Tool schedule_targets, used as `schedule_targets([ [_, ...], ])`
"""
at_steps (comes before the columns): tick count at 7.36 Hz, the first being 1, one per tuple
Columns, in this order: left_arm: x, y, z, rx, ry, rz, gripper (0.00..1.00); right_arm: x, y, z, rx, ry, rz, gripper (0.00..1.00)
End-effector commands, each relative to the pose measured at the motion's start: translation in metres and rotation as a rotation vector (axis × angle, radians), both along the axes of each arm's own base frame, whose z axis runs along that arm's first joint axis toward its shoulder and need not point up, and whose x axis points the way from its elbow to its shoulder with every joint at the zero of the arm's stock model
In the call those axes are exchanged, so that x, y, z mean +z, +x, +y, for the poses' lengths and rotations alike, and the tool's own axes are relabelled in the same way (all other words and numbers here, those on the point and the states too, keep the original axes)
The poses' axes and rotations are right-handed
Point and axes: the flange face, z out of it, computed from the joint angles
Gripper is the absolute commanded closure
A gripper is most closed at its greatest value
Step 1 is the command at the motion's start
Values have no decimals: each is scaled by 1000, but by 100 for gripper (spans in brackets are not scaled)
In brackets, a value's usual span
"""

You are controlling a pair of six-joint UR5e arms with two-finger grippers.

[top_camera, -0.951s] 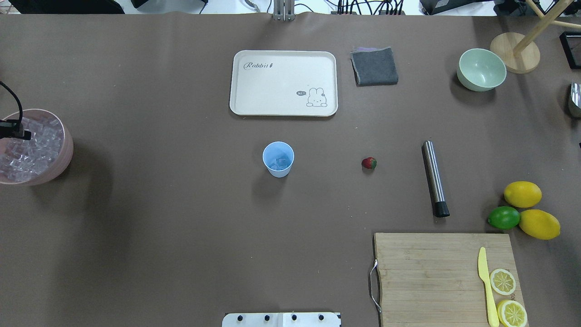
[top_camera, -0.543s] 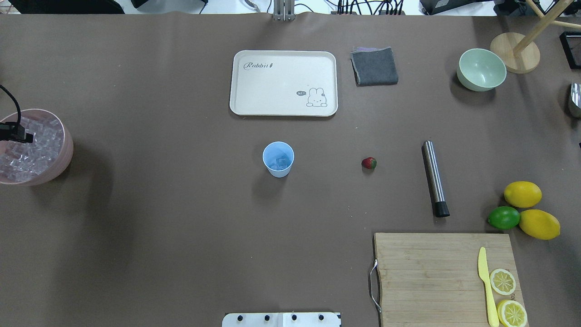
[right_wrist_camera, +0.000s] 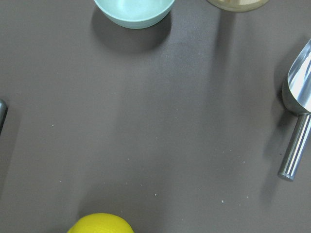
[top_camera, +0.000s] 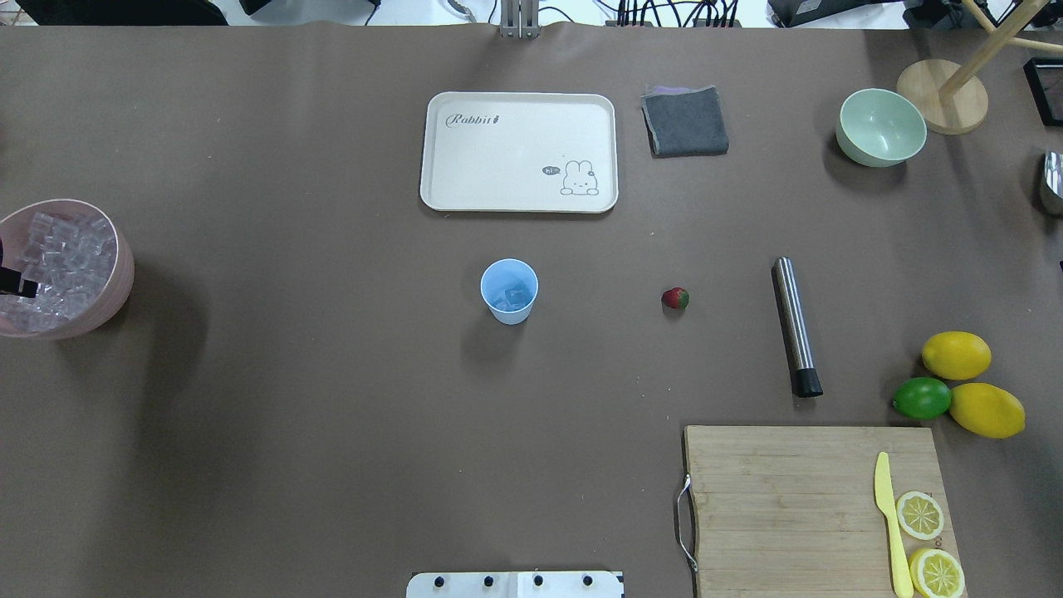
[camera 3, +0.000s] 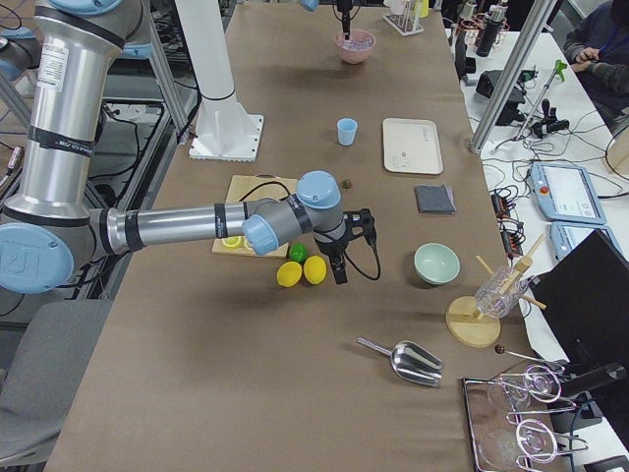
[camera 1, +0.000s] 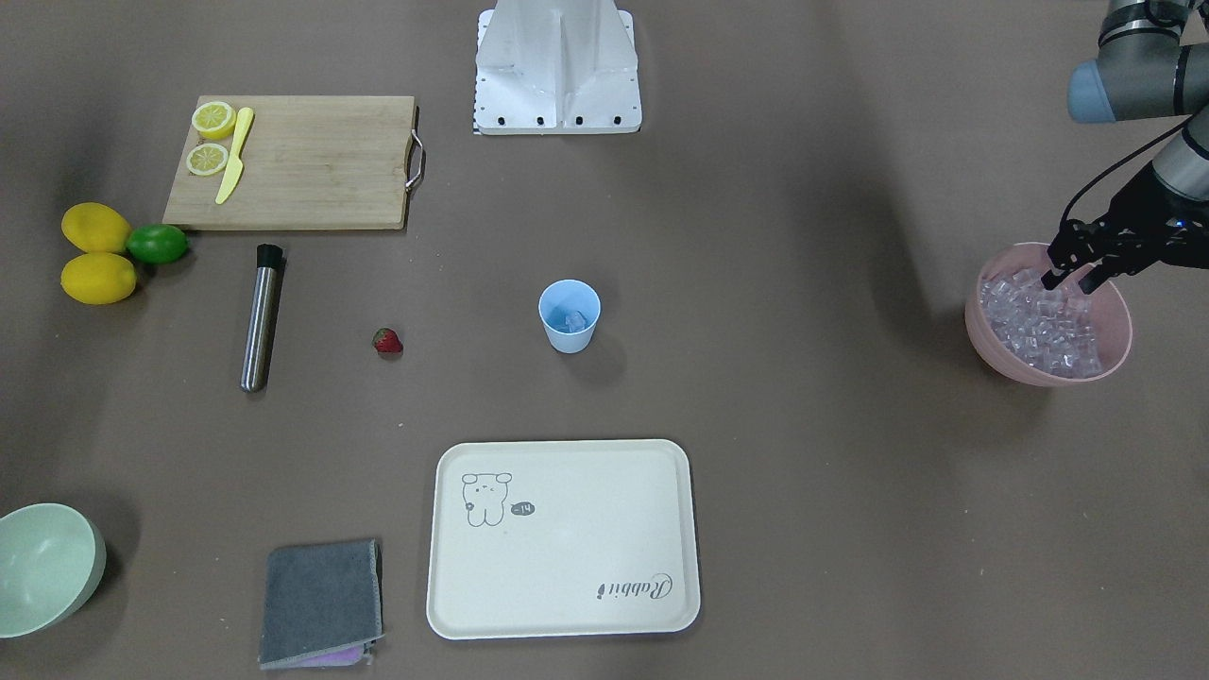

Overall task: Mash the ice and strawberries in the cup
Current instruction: 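Close the left gripper on a clear ice cube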

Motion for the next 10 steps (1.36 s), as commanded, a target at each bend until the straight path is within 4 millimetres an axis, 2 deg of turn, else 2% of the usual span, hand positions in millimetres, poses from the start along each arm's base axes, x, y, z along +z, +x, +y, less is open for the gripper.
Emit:
schedule_targets([
  [1, -4, 11, 5, 56, 49, -7, 32, 0, 0, 0, 0, 1, 0, 0],
  [3, -7, 27, 5, 97, 71, -9, 32, 1, 0, 0, 0, -2, 0, 0],
  [10, 0, 28, 13, 123, 69, -19, 32, 1, 0, 0, 0, -2, 0, 0],
])
